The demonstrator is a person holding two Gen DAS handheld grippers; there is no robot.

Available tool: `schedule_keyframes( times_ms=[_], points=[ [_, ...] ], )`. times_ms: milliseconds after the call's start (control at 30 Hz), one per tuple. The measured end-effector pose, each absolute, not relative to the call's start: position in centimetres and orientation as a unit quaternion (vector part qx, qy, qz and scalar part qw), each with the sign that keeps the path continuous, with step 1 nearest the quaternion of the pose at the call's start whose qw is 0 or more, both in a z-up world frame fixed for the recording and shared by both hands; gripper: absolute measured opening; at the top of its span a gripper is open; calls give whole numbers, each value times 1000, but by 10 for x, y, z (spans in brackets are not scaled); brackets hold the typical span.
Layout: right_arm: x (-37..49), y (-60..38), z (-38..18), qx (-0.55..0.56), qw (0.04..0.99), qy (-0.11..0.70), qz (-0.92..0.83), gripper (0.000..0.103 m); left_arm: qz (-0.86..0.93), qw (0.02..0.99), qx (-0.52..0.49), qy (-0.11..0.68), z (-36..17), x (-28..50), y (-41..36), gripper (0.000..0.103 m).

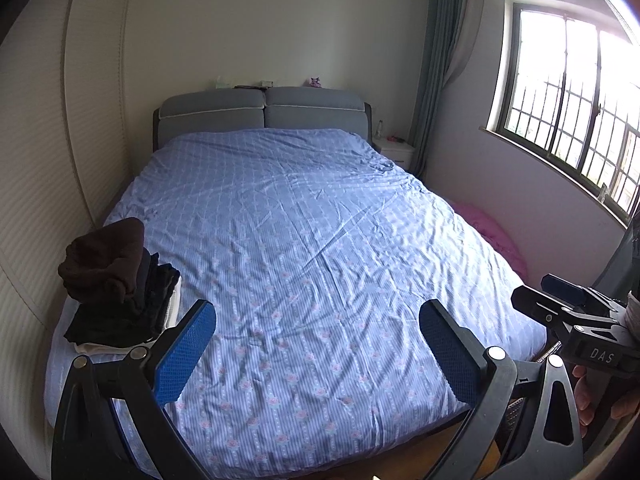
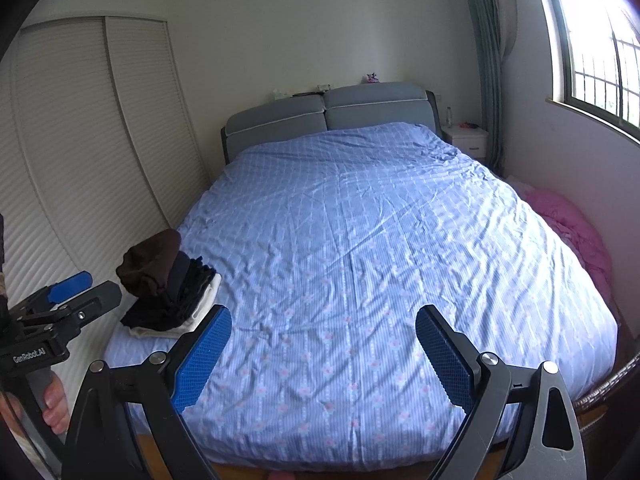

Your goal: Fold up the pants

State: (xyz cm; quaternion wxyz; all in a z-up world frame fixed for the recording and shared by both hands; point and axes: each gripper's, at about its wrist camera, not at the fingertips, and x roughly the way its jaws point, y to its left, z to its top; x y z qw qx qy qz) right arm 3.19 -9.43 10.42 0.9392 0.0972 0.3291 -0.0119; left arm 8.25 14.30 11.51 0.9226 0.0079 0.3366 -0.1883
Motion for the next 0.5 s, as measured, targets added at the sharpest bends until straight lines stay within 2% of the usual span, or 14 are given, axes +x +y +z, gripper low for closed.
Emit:
schedule_keyframes(
  times_ms=[500],
  points=[
    [32,-95,105,97,939,330,-13,94,-185,924,9,335,115,81,144,103]
  ],
)
